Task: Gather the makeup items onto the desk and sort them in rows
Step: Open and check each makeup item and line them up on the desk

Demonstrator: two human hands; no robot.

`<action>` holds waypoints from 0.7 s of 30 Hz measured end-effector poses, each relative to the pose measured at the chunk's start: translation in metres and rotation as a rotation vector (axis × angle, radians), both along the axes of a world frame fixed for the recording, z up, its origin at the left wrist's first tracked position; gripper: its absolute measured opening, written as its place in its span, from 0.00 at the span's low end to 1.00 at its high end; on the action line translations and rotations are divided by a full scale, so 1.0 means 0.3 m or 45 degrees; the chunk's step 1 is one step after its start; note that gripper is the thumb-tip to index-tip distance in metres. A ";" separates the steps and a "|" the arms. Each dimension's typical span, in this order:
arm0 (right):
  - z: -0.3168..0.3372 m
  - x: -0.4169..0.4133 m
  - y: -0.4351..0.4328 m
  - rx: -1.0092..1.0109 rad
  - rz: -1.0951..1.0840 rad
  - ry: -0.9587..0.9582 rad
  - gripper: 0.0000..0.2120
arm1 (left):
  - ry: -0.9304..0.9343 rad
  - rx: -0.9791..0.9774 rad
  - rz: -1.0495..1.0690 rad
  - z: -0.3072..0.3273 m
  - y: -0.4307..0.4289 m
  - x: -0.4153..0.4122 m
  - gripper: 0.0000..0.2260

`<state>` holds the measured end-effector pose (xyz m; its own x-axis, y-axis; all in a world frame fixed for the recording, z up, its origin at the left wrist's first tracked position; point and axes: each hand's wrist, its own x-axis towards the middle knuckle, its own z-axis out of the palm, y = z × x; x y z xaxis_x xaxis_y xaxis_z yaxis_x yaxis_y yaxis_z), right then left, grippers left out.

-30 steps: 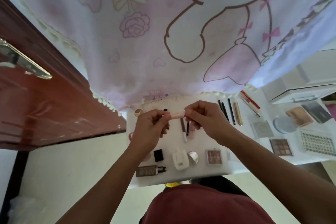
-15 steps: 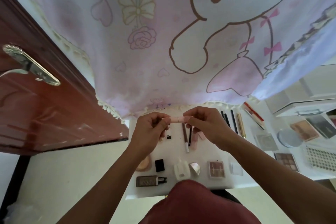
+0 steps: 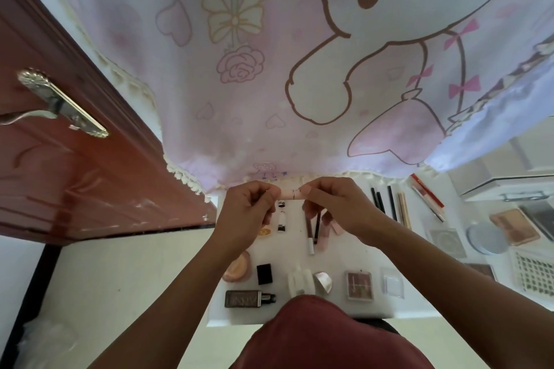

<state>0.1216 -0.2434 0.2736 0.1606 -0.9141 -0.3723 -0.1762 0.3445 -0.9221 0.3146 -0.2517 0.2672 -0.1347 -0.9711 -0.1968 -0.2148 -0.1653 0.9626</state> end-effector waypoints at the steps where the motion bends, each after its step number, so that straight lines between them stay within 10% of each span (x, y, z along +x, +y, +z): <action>1: 0.000 -0.004 0.003 0.034 0.059 0.009 0.09 | -0.009 -0.004 -0.016 -0.001 0.001 -0.002 0.07; 11: -0.027 -0.001 0.027 -0.525 0.012 0.294 0.05 | 0.136 0.064 0.038 0.028 0.000 -0.022 0.10; 17: 0.016 0.002 0.032 -0.084 0.096 0.108 0.16 | 0.046 -0.013 -0.041 0.036 0.009 0.004 0.10; 21: 0.003 0.006 0.048 -0.287 0.033 0.199 0.05 | 0.012 -0.019 -0.033 0.039 0.029 0.008 0.09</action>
<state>0.1235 -0.2290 0.2744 0.1419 -0.9729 -0.1824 -0.3285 0.1275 -0.9359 0.3170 -0.2431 0.2789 -0.1615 -0.9702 -0.1805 -0.2093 -0.1450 0.9670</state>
